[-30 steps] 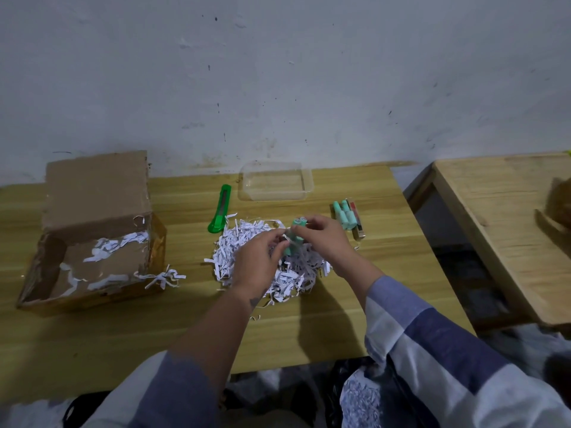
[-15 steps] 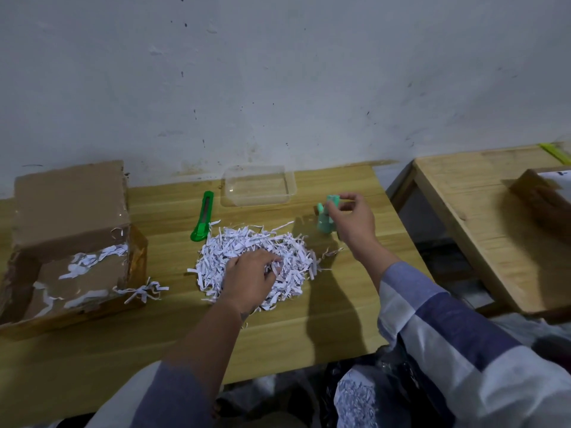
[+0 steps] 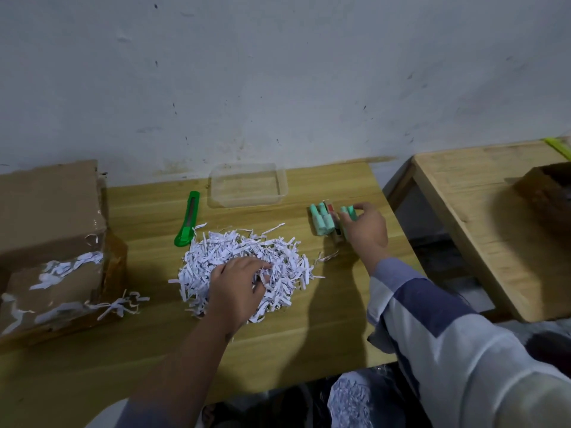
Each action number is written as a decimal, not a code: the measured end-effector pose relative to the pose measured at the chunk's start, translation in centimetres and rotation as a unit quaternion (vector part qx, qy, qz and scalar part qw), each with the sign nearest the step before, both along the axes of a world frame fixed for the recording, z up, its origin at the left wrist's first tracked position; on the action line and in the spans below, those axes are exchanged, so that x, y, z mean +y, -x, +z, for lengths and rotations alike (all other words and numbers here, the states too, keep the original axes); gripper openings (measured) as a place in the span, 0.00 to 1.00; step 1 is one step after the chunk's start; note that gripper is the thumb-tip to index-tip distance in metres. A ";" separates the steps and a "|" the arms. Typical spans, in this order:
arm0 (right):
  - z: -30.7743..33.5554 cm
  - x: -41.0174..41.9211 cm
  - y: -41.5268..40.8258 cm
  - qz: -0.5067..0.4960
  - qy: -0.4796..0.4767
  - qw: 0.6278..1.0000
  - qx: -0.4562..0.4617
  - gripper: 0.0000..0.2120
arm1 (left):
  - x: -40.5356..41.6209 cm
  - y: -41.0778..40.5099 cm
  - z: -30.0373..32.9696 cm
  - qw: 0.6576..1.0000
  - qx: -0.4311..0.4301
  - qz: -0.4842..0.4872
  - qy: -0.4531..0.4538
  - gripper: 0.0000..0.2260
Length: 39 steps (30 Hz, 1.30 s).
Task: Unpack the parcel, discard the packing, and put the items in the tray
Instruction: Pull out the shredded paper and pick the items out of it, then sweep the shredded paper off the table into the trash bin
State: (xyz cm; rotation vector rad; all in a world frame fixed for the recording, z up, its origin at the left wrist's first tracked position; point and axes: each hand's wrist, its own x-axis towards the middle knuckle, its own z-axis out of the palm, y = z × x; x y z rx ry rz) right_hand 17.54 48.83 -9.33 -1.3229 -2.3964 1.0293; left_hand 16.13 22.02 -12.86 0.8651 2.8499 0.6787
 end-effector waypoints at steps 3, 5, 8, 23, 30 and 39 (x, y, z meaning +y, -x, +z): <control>-1.0 -0.4 0.0 0.011 -0.033 0.999 -0.024 0.19 | 0.0 -0.1 -0.5 0.999 0.028 -0.004 -0.017 0.16; -1.2 -0.5 0.0 0.025 -0.068 0.996 -0.044 0.19 | 0.0 -0.2 -0.6 0.999 0.034 -0.002 -0.019 0.16; -1.2 -1.0 -0.3 0.050 -0.101 0.991 -0.070 0.19 | 0.1 -0.4 -0.3 0.999 0.028 0.002 -0.017 0.18; -1.4 -10.7 -5.1 0.483 -0.063 0.871 -0.061 0.47 | -4.3 2.1 1.6 0.999 0.016 0.031 0.029 0.37; -3.1 -11.0 -2.2 0.536 -0.131 0.827 -0.110 0.59 | -7.7 4.1 -0.5 0.987 -0.032 -0.083 0.135 0.63; -3.6 -11.6 1.6 0.546 -0.134 0.825 -0.061 0.39 | -6.5 6.8 -0.9 0.984 0.085 -0.122 0.096 0.47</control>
